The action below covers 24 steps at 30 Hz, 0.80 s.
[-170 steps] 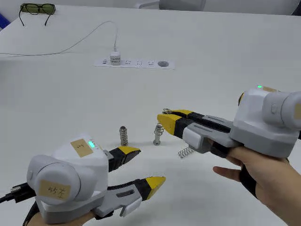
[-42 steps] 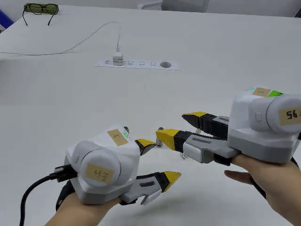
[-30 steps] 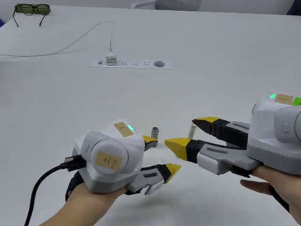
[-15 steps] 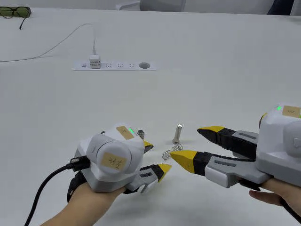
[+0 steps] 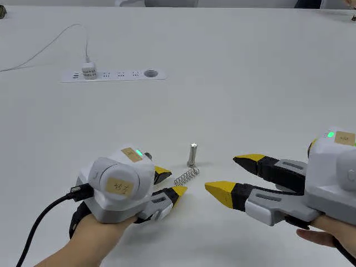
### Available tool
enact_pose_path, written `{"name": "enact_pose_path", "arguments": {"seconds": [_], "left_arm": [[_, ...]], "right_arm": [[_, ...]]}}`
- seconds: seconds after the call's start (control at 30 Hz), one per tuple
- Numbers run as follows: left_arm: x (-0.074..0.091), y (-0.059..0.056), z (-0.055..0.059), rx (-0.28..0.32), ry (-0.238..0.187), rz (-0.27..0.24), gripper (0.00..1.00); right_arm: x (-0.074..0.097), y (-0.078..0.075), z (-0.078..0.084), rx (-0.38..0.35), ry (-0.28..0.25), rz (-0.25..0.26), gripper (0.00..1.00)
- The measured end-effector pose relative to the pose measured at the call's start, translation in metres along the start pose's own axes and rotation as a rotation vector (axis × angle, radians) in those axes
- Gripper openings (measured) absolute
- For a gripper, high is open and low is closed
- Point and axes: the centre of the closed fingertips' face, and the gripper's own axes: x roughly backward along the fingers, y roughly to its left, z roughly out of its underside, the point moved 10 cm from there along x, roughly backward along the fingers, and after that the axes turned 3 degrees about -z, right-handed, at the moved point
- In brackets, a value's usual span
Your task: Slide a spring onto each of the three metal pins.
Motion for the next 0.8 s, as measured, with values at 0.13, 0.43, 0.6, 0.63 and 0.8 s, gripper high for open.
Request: {"name": "enact_pose_path", "arguments": {"seconds": [0.13,0.43,0.6,0.63,0.8], "left_arm": [[-0.003,0.0,0.003,-0.016,0.031,0.002,0.19],[-0.006,-0.001,0.001,-0.021,0.028,0.015,0.16],[-0.007,-0.001,-0.001,-0.015,0.04,0.01,0.11],[-0.008,0.0,-0.001,-0.014,0.044,0.011,0.11],[-0.007,0.0,-0.001,-0.019,0.05,0.011,0.1]], "right_arm": [[0.0,-0.002,0.004,-0.015,0.006,-0.005,0.48],[0.002,-0.002,0.009,0.011,0.031,-0.018,0.51],[0.002,-0.002,0.012,0.0,0.04,-0.015,0.51],[0.002,-0.002,0.013,-0.001,0.042,-0.015,0.51],[0.002,-0.002,0.012,-0.001,0.045,-0.011,0.51]]}}
